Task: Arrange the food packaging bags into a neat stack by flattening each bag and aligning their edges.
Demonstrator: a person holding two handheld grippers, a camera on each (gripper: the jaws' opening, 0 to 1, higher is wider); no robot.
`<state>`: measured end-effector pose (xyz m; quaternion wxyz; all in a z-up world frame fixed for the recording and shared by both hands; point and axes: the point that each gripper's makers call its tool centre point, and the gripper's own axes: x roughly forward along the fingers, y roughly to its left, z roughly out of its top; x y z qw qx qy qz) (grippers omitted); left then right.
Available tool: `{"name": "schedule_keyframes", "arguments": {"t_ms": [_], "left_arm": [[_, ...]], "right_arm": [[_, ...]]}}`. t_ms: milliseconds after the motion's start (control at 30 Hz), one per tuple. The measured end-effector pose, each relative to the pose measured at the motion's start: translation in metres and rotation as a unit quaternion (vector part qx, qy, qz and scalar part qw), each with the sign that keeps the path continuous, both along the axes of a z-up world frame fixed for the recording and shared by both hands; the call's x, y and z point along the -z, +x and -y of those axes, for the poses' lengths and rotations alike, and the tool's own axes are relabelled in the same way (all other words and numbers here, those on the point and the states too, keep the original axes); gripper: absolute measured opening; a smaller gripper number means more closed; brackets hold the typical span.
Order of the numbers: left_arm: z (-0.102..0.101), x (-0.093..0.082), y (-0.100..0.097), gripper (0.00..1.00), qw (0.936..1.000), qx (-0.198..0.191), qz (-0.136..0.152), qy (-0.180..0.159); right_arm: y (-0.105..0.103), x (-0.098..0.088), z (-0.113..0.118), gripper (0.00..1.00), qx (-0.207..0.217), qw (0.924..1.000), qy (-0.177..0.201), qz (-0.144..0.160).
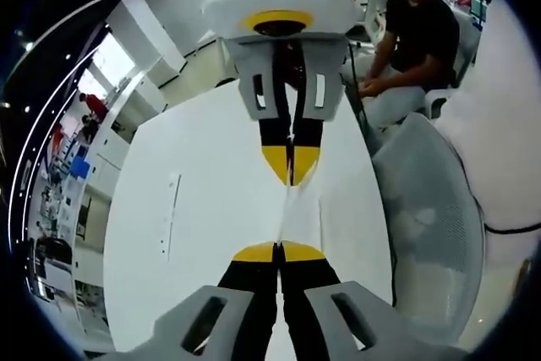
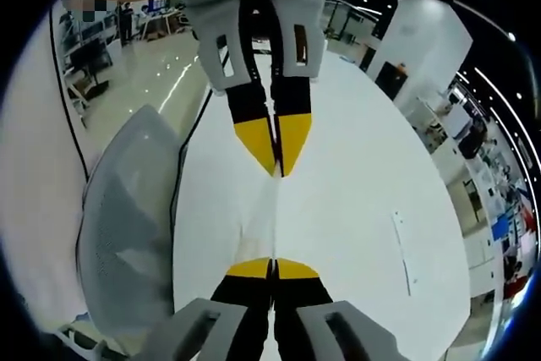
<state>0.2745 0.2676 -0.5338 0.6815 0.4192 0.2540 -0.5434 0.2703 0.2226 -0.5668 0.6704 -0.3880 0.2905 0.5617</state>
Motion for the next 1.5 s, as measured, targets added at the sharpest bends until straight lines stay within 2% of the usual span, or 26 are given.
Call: {"name": "schedule_keyframes", "arguments": {"t_ms": [967,1500], "left_arm": [[0.002,-0.006,-0.004,0.01,0.9998,-0.006,0.007,-0.015],[0.013,-0.015,-0.009,0.11,0.9992,0.000,0.011,-0.039]], "right_arm": [[0.002,-0.004,0.000,0.00,0.001,0.9996,-0.021,0.020],[0.003,-0.008,-0.003,0.00,0.006,0.9993,-0.023,0.027]]}}
